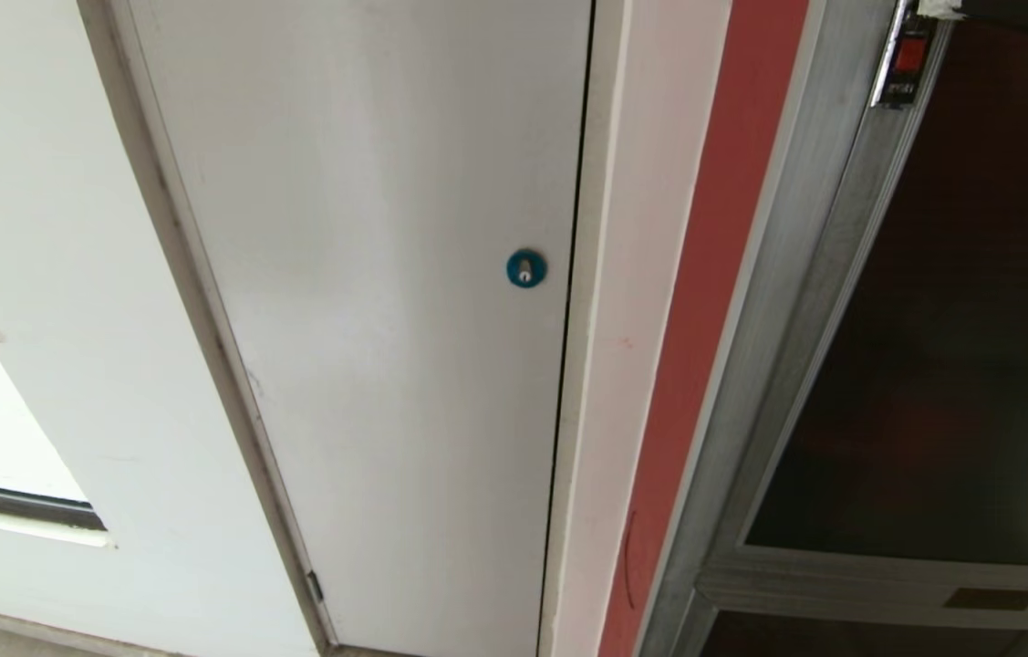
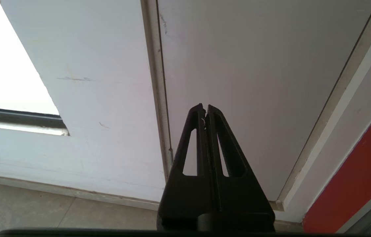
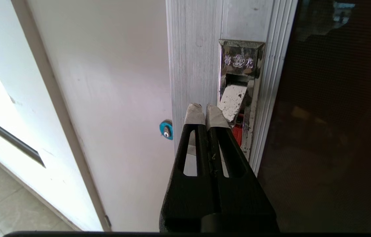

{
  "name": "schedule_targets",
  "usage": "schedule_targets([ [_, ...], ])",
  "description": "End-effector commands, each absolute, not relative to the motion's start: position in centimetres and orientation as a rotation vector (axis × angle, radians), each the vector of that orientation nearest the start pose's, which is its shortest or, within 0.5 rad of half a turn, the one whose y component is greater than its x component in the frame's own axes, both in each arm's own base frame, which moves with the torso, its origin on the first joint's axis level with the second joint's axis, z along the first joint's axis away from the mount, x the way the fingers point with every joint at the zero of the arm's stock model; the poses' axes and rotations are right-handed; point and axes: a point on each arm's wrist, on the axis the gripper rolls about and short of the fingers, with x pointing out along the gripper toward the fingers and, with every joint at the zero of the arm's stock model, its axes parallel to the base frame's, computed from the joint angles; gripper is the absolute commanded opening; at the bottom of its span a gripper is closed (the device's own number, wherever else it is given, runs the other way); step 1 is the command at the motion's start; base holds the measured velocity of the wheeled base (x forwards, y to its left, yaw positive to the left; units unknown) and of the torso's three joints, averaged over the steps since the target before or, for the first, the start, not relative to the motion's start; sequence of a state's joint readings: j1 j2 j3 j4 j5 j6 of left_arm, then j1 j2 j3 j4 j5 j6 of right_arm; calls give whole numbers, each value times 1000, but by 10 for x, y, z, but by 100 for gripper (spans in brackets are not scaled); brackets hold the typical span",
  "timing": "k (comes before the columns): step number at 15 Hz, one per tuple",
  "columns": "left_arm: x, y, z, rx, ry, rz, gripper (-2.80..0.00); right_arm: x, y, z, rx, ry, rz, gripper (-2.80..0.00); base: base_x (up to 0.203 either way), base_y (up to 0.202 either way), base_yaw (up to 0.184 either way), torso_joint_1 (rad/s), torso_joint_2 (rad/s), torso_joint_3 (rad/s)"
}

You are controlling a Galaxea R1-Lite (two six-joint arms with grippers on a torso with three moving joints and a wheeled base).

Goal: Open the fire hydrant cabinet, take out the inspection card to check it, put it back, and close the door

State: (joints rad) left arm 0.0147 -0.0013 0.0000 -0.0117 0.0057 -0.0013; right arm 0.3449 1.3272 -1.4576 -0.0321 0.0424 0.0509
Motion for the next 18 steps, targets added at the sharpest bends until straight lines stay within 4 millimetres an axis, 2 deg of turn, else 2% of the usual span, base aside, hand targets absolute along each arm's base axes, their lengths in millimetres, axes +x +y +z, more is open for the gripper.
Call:
schedule_targets([
  [1,-22,0,75,-1,-8,21,-280,183,66,402,74,-141,387,-280,0,0,0,0,0,0],
  [14,-22,0,75,-2,-6,21,-280,189,60,396,70,-117,350,-280,0,0,0,0,0,0],
  [18,-22,0,75,-2,-6,20,-280,199,58,391,67,-96,326,-280,0,0,0,0,0,0],
])
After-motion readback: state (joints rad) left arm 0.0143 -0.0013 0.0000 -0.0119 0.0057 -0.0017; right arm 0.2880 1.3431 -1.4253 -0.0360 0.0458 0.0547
